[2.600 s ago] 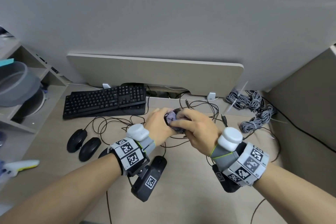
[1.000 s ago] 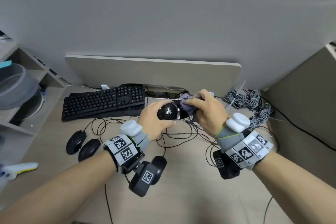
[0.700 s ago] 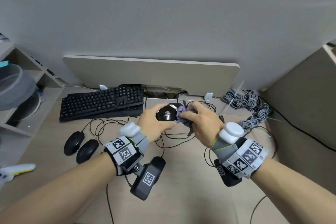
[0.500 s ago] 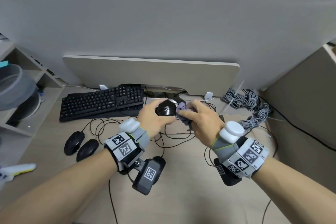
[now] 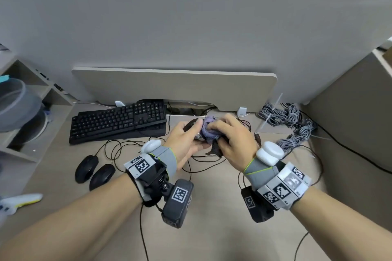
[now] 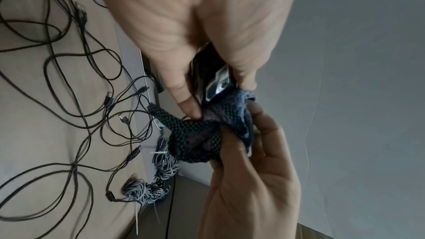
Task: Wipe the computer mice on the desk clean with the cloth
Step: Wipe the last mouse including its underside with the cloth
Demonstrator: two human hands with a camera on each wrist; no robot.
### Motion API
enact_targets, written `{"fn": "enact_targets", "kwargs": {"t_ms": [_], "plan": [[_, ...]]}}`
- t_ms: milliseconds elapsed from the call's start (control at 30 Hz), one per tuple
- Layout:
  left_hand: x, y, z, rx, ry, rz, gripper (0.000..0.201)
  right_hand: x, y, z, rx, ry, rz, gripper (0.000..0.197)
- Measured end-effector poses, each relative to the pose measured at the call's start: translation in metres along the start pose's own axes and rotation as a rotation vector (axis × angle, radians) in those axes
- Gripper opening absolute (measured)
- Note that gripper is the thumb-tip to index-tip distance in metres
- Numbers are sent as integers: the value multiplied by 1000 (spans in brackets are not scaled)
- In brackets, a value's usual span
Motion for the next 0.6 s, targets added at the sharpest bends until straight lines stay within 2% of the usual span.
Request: {"fn": "enact_targets", "kwargs": {"t_ms": [133,300,433,600], "plan": [[-3,2,-7,-48,71,1,29,-24,5,-13,-26,-42,95,41],[-5,7,-1,-51,131,27,38,12,2,9,136,-28,-24,39],[-4,5,-7,-90,126,4,26,-19,5,-5,73,-65,108,34],[-6,7,-4,-79,103,6,28,16,8,8,146,2,0,39]]}}
Point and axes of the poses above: each hand's wrist, its own y-axis towards the middle knuckle, its own z-axis out of the palm, x = y × z, the point moved 8 cm from there along y, towards the middle knuckle, and after that the axes turned 1 degree about -x, right-handed, at the moved point
